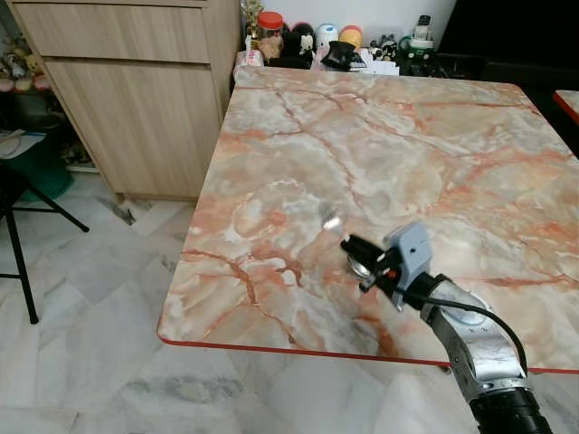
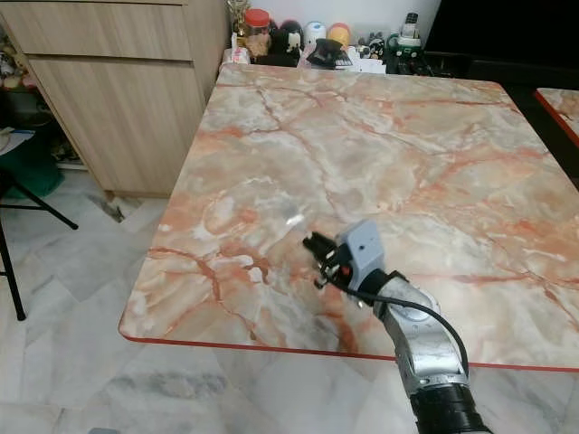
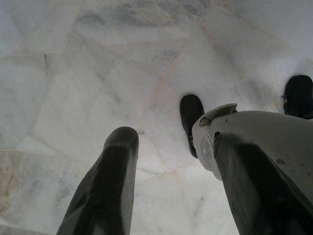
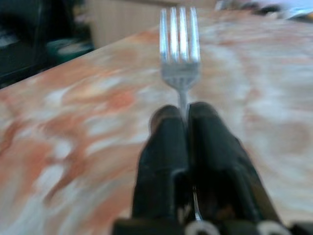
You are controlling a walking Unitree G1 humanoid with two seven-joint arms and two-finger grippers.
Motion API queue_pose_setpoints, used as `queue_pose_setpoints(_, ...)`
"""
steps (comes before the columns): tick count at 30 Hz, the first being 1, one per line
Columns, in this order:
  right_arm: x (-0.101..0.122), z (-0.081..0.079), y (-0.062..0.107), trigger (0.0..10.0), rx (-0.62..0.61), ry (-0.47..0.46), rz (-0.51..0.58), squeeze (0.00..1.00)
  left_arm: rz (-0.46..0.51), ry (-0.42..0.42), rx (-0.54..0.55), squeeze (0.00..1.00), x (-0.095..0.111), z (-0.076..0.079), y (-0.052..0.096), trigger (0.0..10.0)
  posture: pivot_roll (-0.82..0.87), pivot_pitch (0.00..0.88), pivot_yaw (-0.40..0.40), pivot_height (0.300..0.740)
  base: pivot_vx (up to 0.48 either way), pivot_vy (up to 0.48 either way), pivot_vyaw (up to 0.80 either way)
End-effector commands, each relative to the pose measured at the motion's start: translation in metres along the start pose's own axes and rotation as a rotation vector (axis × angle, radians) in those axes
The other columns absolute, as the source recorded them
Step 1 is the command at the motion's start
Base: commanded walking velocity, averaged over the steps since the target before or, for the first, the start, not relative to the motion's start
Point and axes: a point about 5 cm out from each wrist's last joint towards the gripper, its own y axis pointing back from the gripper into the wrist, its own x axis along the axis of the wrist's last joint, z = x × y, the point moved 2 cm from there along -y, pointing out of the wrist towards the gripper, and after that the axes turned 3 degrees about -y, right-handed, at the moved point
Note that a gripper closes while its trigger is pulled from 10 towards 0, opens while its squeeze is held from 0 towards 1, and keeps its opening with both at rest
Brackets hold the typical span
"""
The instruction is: Setting the table
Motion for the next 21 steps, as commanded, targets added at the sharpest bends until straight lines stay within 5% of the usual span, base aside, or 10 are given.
queue_pose_setpoints(1, 0.014, 0.008, 0.001, 10.0, -0.101, 0.005, 0.069, 0.00, -0.053, -0.015, -0.010, 0.00, -0.016, 0.003, 0.003, 10.0, 0.03, 0.199, -0.029, 0.740, 0.000, 0.000, 0.00)
queue_pose_setpoints(8, 0.029, 0.000, 0.015, 10.0, -0.368, -0.064, 0.217, 0.00, -0.053, -0.012, -0.015, 0.00, -0.017, 0.006, 0.003, 10.0, 0.02, 0.197, -0.028, 0.740, 0.000, 0.000, 0.00)
queue_pose_setpoints(12, 0.030, -0.004, 0.014, 10.0, -0.399, -0.094, 0.229, 0.00, -0.050, -0.014, -0.017, 0.00, -0.014, 0.007, 0.003, 10.0, 0.01, 0.188, -0.030, 0.740, 0.000, 0.000, 0.00)
queue_pose_setpoints(21, 0.048, -0.003, 0.008, 10.0, -0.410, -0.003, 0.262, 0.00, -0.018, 0.018, -0.013, 0.00, -0.006, 0.010, 0.001, 10.0, 0.00, 0.166, -0.044, 0.740, 0.000, 0.000, 0.00)
